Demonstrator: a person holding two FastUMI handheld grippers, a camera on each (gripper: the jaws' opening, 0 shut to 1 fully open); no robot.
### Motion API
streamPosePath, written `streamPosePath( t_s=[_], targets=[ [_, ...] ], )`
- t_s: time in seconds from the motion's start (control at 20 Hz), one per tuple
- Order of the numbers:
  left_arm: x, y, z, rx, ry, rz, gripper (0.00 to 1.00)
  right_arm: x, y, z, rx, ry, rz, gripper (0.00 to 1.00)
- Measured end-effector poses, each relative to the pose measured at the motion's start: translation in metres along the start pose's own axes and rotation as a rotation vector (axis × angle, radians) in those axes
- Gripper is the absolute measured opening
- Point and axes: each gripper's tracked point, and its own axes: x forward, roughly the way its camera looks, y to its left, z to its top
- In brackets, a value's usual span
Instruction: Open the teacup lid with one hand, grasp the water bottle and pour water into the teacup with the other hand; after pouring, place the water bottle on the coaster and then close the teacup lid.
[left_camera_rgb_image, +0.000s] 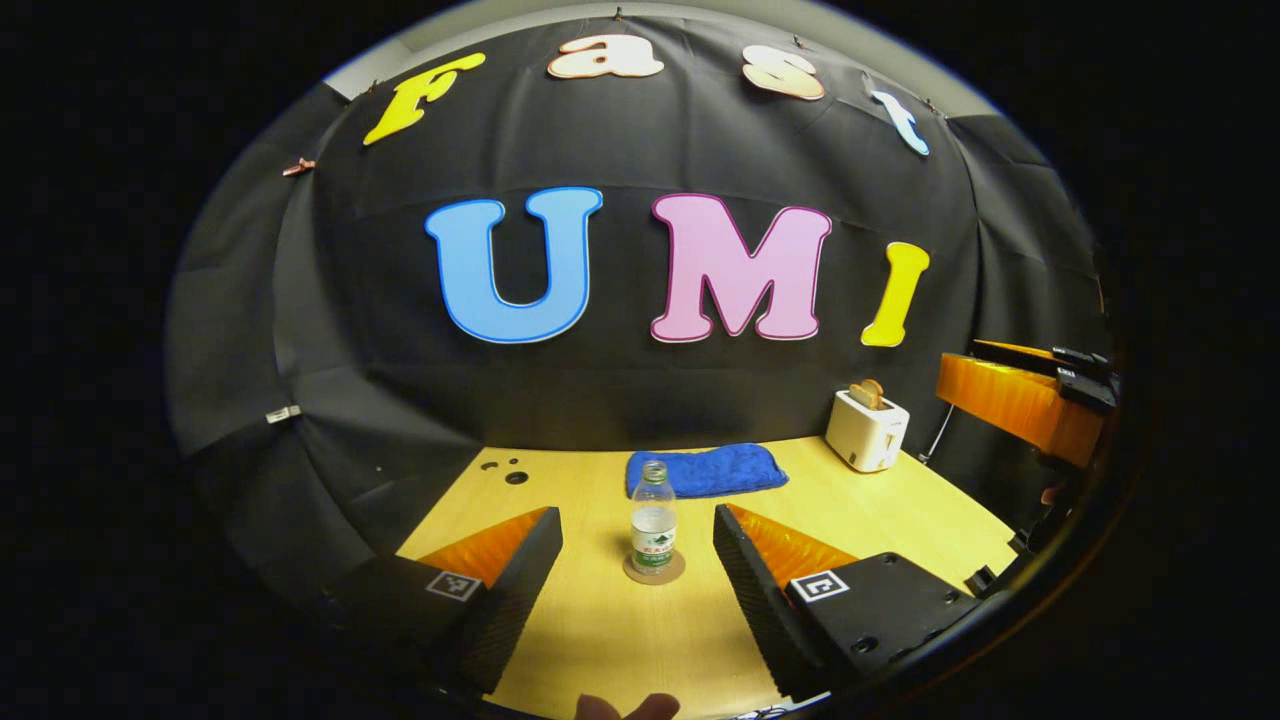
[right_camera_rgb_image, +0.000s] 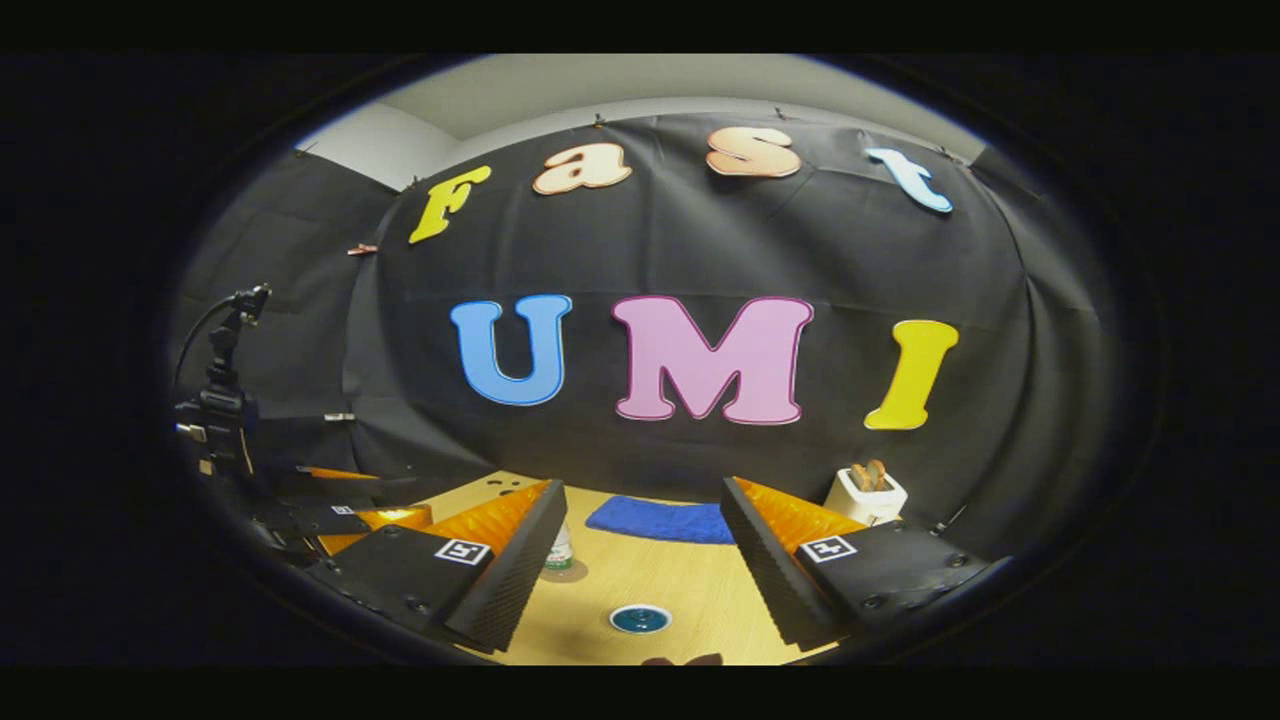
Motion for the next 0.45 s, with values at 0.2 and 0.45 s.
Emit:
streamPosePath(
  t_s=[0.2, 0.45],
  targets=[
    [-0.013, 0.008, -0.005, -0.008, 0.004, 0.046, 0.96, -0.007, 0.007, -0.02, -0.007, 0.052, 0.015, 0.96],
    [-0.021, 0.015, -0.008, -0.017, -0.004, 0.093, 0.96, -0.004, 0.019, -0.017, -0.007, 0.057, 0.06, 0.96]
  ],
)
